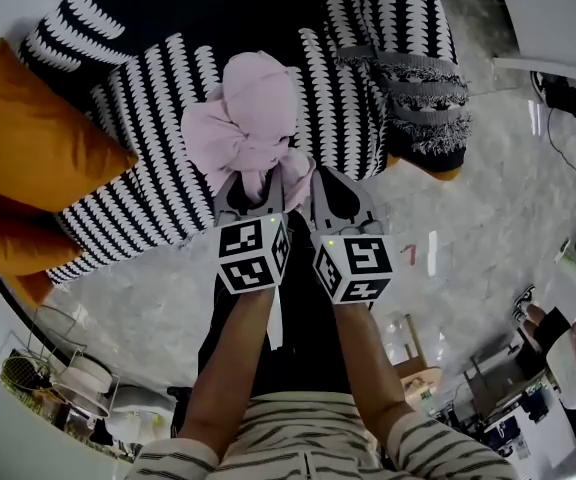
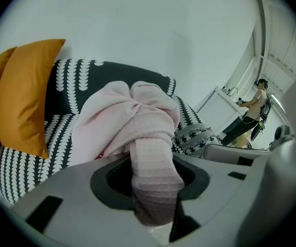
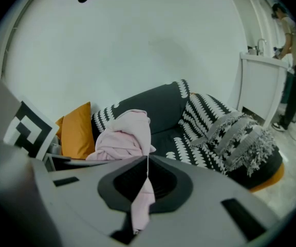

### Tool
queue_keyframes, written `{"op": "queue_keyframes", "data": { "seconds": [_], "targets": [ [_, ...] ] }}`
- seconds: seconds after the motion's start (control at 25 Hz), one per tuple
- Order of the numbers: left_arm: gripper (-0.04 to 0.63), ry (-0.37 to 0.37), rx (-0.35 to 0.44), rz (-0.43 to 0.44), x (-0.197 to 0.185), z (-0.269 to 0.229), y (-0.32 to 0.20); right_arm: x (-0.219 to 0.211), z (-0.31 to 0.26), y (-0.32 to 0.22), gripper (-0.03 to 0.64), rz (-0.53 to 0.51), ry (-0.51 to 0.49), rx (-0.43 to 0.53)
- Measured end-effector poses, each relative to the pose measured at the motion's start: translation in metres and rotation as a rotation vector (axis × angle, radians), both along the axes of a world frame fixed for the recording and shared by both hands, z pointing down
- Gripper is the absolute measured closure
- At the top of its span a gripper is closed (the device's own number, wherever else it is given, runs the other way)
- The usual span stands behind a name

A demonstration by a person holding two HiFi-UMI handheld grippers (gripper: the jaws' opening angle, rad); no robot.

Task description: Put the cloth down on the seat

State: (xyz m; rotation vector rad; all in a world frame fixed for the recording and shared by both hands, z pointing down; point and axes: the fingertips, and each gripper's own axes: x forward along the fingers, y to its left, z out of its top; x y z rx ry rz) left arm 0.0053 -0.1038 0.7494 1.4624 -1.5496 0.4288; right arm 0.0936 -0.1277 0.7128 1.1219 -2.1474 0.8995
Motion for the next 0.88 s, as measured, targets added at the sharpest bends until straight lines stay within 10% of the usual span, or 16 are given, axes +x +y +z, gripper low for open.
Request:
{"op": "queue_keyframes", "data": {
  "seconds": [0.88],
  "targets": [
    [0.428, 0.043, -0.093, -0.007, 0.017, 0.059, -0.019, 0.026, 0.024, -0.023, 0.602, 0.028, 0.015, -0.024]
  ]
}}
